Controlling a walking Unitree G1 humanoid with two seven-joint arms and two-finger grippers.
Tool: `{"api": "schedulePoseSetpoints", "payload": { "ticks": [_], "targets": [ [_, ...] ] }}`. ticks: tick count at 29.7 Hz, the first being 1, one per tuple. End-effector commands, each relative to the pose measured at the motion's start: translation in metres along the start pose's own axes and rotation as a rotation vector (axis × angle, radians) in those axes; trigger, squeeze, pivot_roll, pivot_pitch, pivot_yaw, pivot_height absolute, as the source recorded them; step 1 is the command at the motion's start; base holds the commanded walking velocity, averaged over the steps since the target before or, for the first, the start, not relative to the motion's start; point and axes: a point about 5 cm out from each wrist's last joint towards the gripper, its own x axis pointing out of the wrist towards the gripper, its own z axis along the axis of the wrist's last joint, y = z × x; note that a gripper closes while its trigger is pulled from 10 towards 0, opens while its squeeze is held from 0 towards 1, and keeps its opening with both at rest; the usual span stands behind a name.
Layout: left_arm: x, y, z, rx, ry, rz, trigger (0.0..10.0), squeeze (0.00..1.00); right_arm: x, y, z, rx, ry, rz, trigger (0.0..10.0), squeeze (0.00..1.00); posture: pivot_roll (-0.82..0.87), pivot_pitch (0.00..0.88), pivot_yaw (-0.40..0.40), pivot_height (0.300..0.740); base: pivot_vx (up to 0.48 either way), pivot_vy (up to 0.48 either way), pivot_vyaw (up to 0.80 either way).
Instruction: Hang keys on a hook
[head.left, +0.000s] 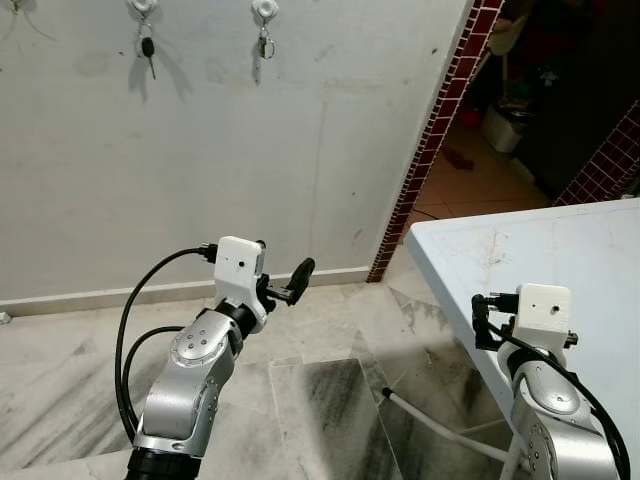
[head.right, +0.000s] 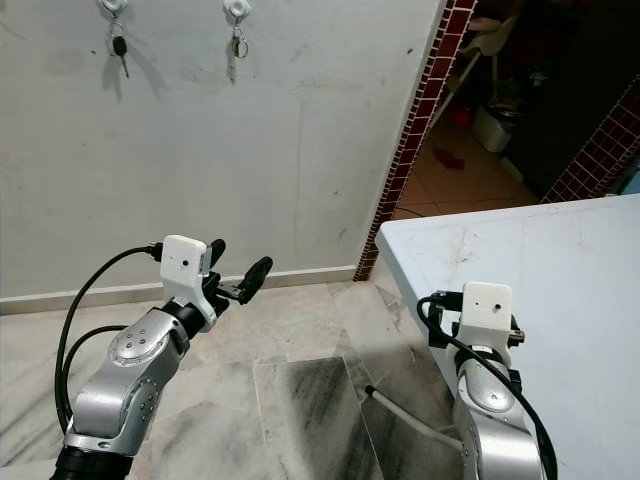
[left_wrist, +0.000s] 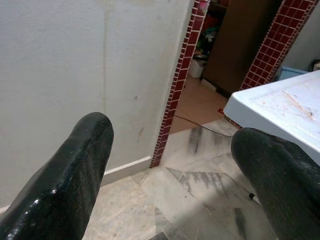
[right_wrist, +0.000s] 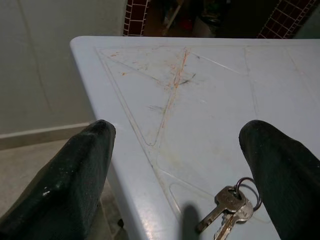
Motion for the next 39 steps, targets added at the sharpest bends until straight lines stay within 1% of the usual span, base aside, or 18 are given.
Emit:
{"api": "schedulePoseSetpoints", "payload": {
  "ticks": [1,11,17,19,20,23,24,25,26,27,29,31,39],
  "targets": [
    [0.001,-0.005,0.0,-0.001,0.006,-0.031,10.0,0.0,0.0,-0.004,-0.001,0.0,0.003,-0.016,10.0,0.0,0.06,0.038,-0.101,0.74,0.0,0.0,0.0],
    [0.002,-0.004,0.001,0.001,0.007,-0.034,10.0,0.0,0.002,-0.003,-0.004,-0.006,0.016,-0.02,10.0,0.0,0.07,0.029,-0.099,0.74,0.0,0.0,0.0],
    [0.002,-0.005,-0.001,-0.006,0.018,-0.032,10.0,0.0,0.007,-0.006,-0.01,-0.039,0.059,-0.057,10.0,0.0,0.07,0.028,-0.105,0.74,0.0,0.0,0.0],
    [0.002,-0.006,-0.004,-0.013,0.039,-0.037,10.0,0.0,0.009,-0.007,-0.01,-0.037,0.068,-0.065,10.0,0.0,0.07,0.028,-0.106,0.74,0.0,0.0,0.0],
    [0.0,-0.008,-0.009,-0.022,0.078,-0.055,10.0,0.0,0.01,-0.009,-0.011,-0.043,0.079,-0.085,10.0,0.0,0.07,0.029,-0.107,0.74,0.0,0.0,0.0],
    [-0.001,-0.011,-0.016,-0.035,0.118,-0.089,10.0,0.0,0.012,-0.01,-0.012,-0.029,0.086,-0.087,10.0,0.0,0.07,0.031,-0.109,0.74,0.0,0.0,0.0],
    [-0.002,-0.014,-0.019,-0.04,0.144,-0.113,10.0,0.0,0.012,-0.011,-0.012,-0.03,0.09,-0.097,10.0,0.0,0.07,0.031,-0.109,0.74,0.0,0.0,0.0],
    [-0.004,-0.02,-0.026,-0.043,0.199,-0.165,10.0,0.0,0.014,-0.01,-0.013,-0.016,0.095,-0.1,10.0,0.0,0.08,0.031,-0.111,0.74,0.0,0.0,0.0],
    [-0.004,-0.02,-0.026,-0.043,0.199,-0.165,10.0,0.0,0.014,-0.01,-0.013,-0.016,0.095,-0.1,10.0,0.0,0.08,0.031,-0.111,0.74,0.0,0.0,0.0],
    [-0.005,-0.022,-0.029,-0.038,0.22,-0.189,10.0,0.0,0.015,-0.01,-0.013,-0.014,0.095,-0.105,10.0,0.0,0.08,0.031,-0.111,0.74,0.0,0.0,0.0],
    [-0.005,-0.026,-0.029,-0.048,0.232,-0.226,10.0,0.0,0.016,-0.009,-0.013,-0.011,0.096,-0.108,10.0,0.0,0.08,0.031,-0.111,0.74,0.0,0.0,0.0],
    [-0.005,-0.028,-0.027,-0.036,0.229,-0.251,10.0,0.0,0.016,-0.009,-0.013,-0.011,0.098,-0.114,10.0,0.0,0.08,0.032,-0.107,0.74,0.0,0.0,0.0],
    [-0.004,-0.028,-0.023,-0.005,0.251,-0.298,10.0,0.0,0.013,-0.013,-0.022,0.027,0.151,-0.153,10.0,0.0,0.08,0.035,-0.094,0.74,0.0,0.0,0.0]
  ]
}}
